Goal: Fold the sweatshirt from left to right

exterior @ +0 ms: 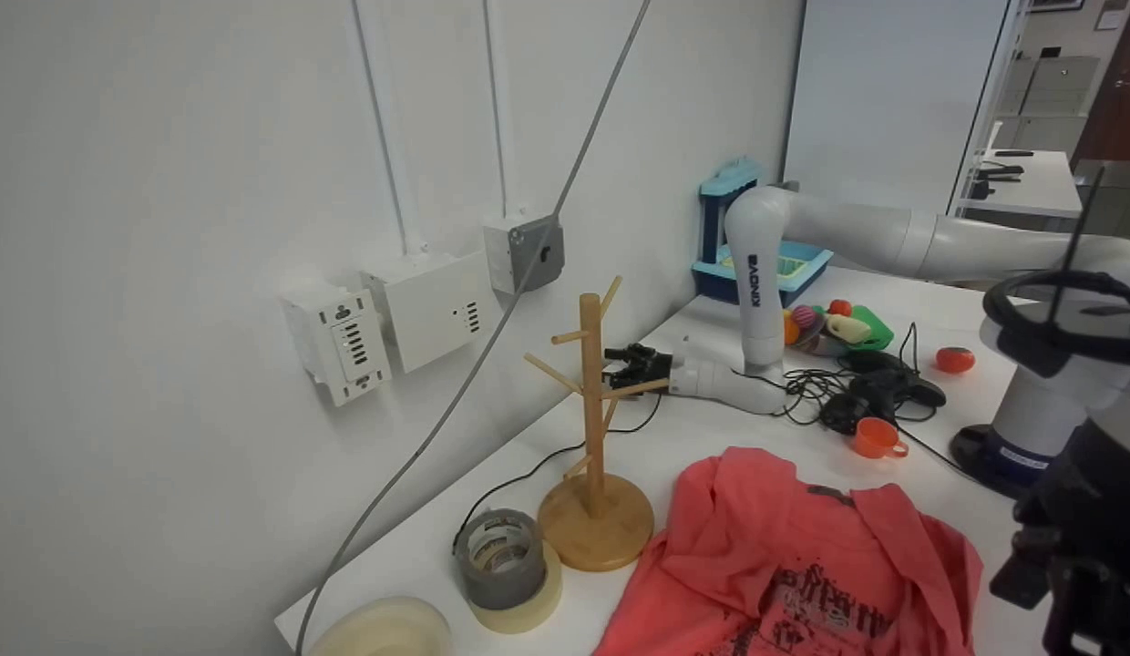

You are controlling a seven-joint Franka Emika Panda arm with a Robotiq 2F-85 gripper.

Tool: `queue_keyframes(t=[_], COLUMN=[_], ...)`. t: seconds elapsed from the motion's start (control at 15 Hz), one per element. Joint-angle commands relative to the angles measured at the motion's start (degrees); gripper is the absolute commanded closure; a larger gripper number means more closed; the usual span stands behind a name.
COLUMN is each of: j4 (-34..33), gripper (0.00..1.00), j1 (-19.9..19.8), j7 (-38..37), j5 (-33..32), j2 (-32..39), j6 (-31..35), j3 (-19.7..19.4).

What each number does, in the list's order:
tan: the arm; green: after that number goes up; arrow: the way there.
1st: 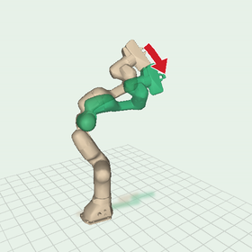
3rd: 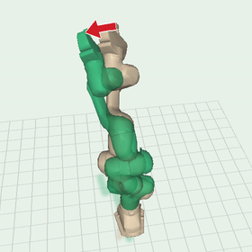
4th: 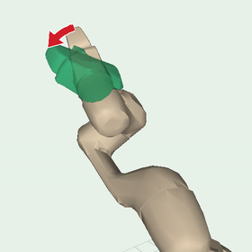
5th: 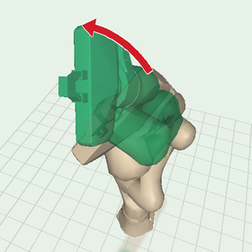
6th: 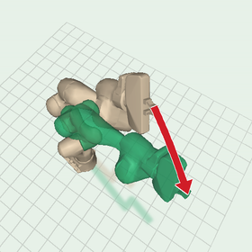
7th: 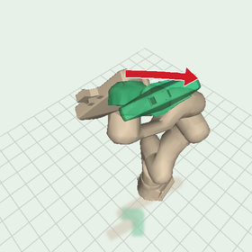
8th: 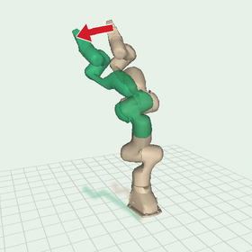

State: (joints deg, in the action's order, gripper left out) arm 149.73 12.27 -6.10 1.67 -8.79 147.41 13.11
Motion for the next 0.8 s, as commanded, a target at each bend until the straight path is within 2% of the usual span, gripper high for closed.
queue_keyframes(t=[0.0,0.2,0.4,0.73], j4=[0.1,2.0,4.3,6.4], gripper=[0.00,0.00,0.00,0.00], j1=[0.5,2.0,2.9,3.9], j7=[0.7,1.2,-1.6,-8.6], j5=[0.8,2.5,-0.3,-5.5], j2=[0.3,2.3,5.1,11.8], j6=[0.1,1.8,4.2,14.2], j3=[-0.1,0.7,2.6,4.3])
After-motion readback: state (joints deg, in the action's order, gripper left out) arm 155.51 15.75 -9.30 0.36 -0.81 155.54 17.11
